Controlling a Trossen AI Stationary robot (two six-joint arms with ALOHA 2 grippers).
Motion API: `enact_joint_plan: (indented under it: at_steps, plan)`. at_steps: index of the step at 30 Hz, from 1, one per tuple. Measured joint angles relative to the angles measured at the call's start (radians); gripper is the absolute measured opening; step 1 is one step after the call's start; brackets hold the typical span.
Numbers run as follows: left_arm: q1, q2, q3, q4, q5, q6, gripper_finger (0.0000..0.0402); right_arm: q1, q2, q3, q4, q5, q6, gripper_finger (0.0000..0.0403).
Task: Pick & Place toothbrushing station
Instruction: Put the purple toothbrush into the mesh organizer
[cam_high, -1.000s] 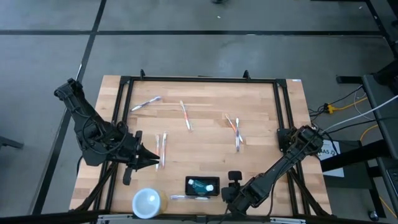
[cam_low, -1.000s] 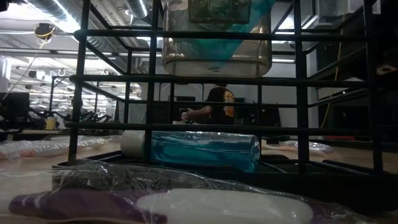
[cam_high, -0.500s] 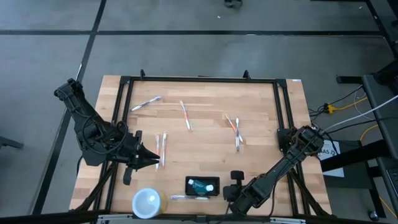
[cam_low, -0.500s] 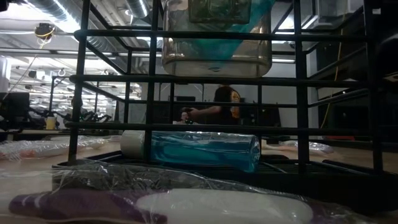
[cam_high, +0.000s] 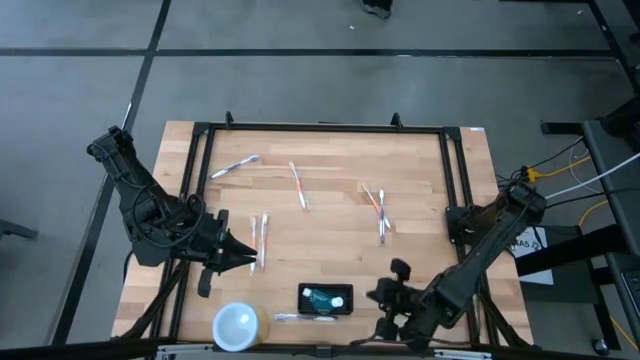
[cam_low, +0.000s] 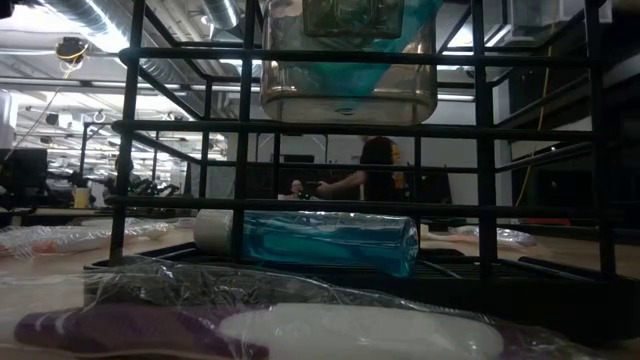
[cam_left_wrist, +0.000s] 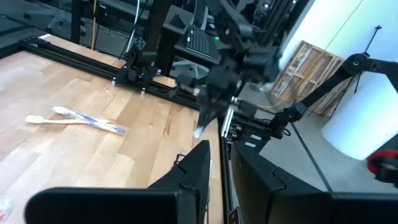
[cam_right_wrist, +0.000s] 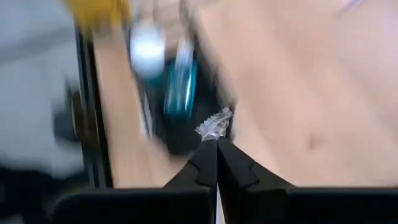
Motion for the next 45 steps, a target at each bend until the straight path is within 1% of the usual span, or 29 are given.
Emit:
enact_joint_plan:
  at_steps: [2,6,8,11,15,19,22,25,27,29,31,33,35,37,41,45]
  plan:
    - [0.0,0.0,0.0,0.002,-0.014,0.008,0.0061,0.003,-0.015,0.028,0.005,0.126,-0.013,0.0001]
    - [0.0,0.0,0.0,0.014,-0.018,0.023,0.0061,0.001,-0.017,0.089,0.024,0.334,-0.087,0.0001]
    - [0.0,0.0,0.0,0.014,-0.02,0.025,0.0061,0.001,-0.017,0.096,0.075,0.436,-0.126,0.0001]
    - [0.0,0.0,0.0,0.014,-0.021,0.026,0.0061,0.001,-0.017,0.097,0.146,0.561,-0.169,0.0]
    - [0.0,0.0,0.0,0.014,-0.026,0.026,0.0061,0.001,-0.001,0.097,0.232,0.68,-0.186,0.0]
    - [0.0,0.0,0.0,0.014,-0.044,0.042,0.0061,0.001,0.039,0.097,0.286,0.75,-0.17,0.0]
    - [0.0,0.0,0.0,0.014,-0.049,0.062,0.0061,0.001,0.072,0.097,0.327,0.78,-0.15,0.0]
    - [0.0,0.0,0.0,0.014,-0.049,0.076,0.0061,0.001,0.088,0.097,0.392,0.746,-0.205,0.0]
    - [0.001,0.0,0.0,0.013,-0.049,0.078,0.0061,0.001,0.088,0.097,0.477,0.707,-0.312,0.0]
    - [0.005,0.0,0.0,0.009,-0.049,0.078,0.0061,-0.008,0.088,0.097,0.604,0.653,-0.469,0.0]
    - [0.014,0.0,0.0,0.007,-0.047,0.078,0.0061,-0.027,0.088,0.097,0.764,0.567,-0.66,0.0]
    - [0.022,0.0,0.0,0.008,-0.046,0.079,0.0061,-0.055,0.088,0.097,0.938,0.456,-0.846,0.0]
    - [0.029,0.0,0.0,0.013,-0.037,0.087,0.0061,-0.088,0.088,0.097,1.06,0.334,-0.973,0.0]
    - [0.034,0.0,0.0,0.016,-0.021,0.087,0.0061,-0.12,0.088,0.097,1.109,0.217,-1.03,0.0]
    - [0.031,0.0,0.0,0.017,-0.013,0.088,0.0061,-0.17,0.091,0.097,1.162,0.025,-1.05,0.0]
    - [0.018,0.0,0.0,0.015,-0.008,0.103,0.0061,-0.217,0.117,0.093,1.281,-0.173,-1.119,0.0]
